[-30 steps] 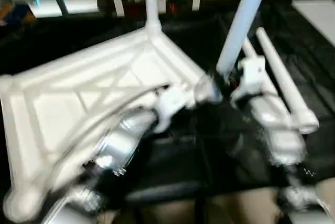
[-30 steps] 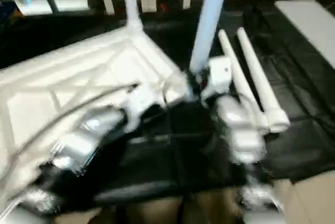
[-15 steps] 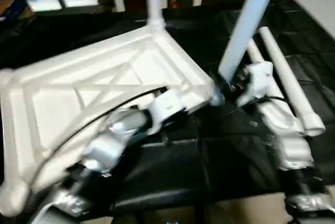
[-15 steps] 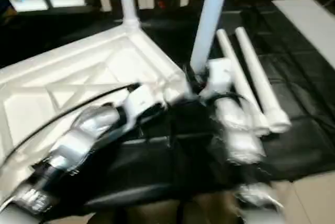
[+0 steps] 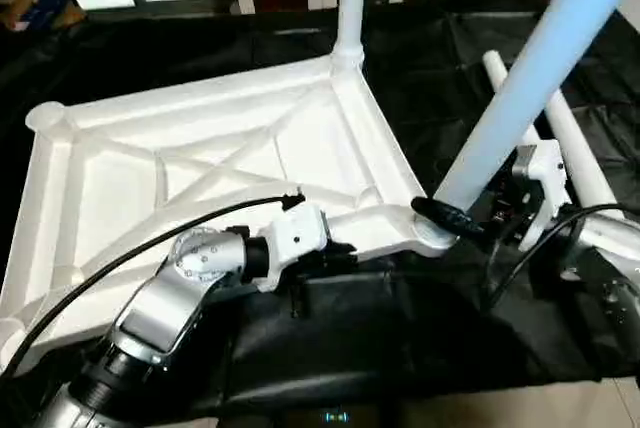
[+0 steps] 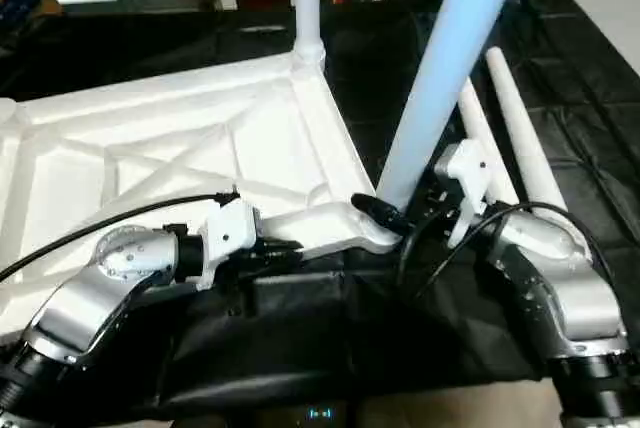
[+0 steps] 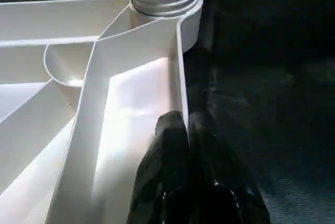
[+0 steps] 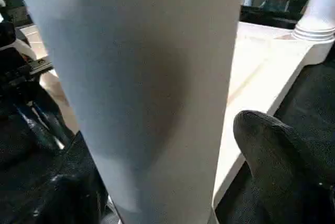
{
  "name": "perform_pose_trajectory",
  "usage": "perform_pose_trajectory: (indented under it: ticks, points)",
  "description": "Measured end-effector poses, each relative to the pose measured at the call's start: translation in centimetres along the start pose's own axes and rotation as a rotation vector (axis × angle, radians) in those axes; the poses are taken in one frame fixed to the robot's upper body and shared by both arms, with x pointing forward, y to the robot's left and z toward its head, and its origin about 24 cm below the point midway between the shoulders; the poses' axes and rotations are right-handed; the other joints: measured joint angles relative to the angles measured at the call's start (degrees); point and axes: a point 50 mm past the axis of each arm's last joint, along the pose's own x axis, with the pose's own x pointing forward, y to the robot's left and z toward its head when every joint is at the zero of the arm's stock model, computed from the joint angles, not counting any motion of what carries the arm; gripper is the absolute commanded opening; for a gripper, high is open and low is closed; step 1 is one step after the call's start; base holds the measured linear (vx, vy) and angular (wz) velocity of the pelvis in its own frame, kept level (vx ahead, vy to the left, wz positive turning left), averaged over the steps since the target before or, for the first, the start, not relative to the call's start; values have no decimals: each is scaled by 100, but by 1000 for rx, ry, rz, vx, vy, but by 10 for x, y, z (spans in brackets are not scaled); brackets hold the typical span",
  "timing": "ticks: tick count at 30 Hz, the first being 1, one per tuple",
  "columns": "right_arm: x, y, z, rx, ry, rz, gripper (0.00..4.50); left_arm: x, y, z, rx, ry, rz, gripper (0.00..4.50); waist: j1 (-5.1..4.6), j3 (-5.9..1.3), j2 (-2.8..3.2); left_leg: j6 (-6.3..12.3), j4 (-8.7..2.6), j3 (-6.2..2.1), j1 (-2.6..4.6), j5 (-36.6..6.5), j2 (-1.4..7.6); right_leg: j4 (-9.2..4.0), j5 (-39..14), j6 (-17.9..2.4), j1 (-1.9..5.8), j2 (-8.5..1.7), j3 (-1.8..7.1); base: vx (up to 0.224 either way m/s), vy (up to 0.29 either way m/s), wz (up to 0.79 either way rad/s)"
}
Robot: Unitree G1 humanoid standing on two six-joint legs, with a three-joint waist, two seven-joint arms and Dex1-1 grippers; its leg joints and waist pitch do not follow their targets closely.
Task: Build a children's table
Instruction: Rotate leg to tighten
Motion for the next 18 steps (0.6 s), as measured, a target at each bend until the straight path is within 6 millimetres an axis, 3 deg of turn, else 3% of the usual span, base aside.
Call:
perform_pose_trajectory:
  ticks: [7, 8, 18]
  points:
    - [-1, 2, 0, 6, 16, 26, 363, -2, -3, -1, -24, 0, -10, 0, -14, 0, 1, -4, 9, -1, 3, 2, 0, 19, 1, 2, 0, 0, 2, 0, 0, 0]
    - [-1, 2, 0, 7, 15, 27, 336, -2, -3, -1, -24, 0, -10, 0, -14, 0, 1, -4, 9, -2, 3, 2, 0, 20, 1, 2, 0, 1, 2, 0, 0, 0]
    - [3, 6, -3, 69, -6, 44, 261, -3, -2, -1, -28, 5, -5, 0, -33, 0, 1, -4, 25, -3, 9, 2, 0, 43, 1, 2, -1, 2, 4, 0, 0, 0]
